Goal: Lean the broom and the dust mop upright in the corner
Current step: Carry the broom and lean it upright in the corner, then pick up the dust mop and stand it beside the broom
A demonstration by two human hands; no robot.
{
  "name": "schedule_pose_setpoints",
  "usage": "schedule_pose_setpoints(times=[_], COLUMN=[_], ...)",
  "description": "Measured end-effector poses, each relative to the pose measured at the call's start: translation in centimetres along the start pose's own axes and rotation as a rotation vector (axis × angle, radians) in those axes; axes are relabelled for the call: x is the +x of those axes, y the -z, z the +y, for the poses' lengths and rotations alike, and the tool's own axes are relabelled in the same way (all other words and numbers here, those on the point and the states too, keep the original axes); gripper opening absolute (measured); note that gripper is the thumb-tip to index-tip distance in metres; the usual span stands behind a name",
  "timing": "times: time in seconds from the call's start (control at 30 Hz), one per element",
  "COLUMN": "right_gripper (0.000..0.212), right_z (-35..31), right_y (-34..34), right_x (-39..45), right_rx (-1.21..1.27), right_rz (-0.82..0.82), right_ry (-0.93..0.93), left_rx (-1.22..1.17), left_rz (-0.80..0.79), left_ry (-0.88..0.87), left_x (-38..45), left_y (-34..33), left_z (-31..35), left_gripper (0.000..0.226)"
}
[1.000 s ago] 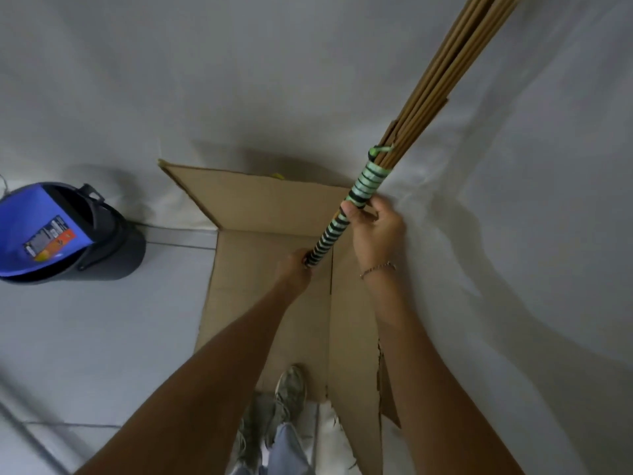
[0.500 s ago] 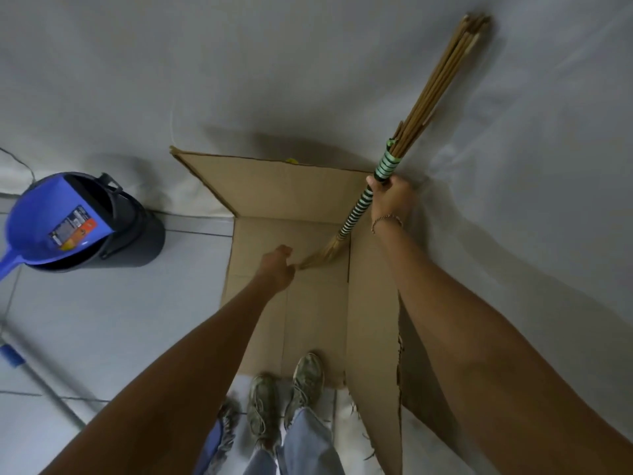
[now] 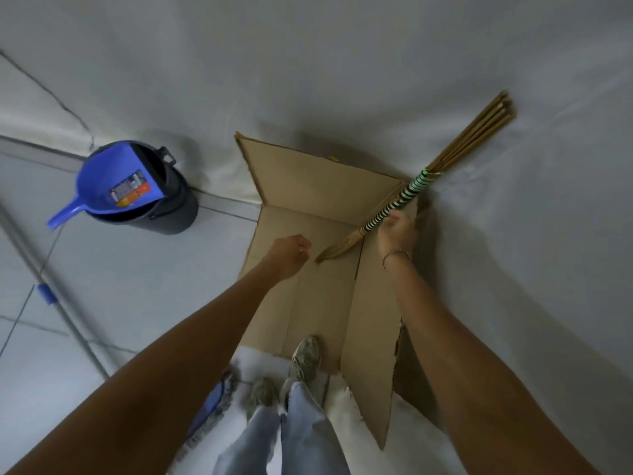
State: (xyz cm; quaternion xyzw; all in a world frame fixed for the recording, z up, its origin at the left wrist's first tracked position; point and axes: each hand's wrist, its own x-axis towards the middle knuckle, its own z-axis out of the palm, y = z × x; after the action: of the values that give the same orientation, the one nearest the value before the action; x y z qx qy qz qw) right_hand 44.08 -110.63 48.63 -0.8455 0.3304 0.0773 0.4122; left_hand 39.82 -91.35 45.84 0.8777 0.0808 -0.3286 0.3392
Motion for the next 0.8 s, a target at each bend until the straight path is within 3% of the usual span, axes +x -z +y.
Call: schedule_pose_setpoints(times=[0.2, 0.4, 0.6, 0.8], right_gripper=[0.023, 0.027, 0.036, 0.036], right_z=[2.0, 2.6, 1.8, 7.6], right_y=[-3.8, -8.2, -12.6, -17.3], right_x=[-14.4, -28.8, -41.6, -59.9], right_rx=[-0.201, -0.479, -0.648, -0.701], right_rz=[-0.444, -0.720, -0.814, -0.936], right_ry=[0.306, 0.611, 0.873, 0.948], left_rx=[-0.123, -0.168, -0.170, -0.307], left_rz=[0.133, 0.254, 0.411, 0.549], left_ry=[0.084, 0.173, 0.254, 0.453], left_x=[-11.2, -24.0, -38.1, -56.8], left_y=[2.0, 2.9, 2.2, -2.2], left_z=[-4.2, -14.5, -26.1, -40.4], left_gripper=[0.032, 0.031, 0.031, 0.030])
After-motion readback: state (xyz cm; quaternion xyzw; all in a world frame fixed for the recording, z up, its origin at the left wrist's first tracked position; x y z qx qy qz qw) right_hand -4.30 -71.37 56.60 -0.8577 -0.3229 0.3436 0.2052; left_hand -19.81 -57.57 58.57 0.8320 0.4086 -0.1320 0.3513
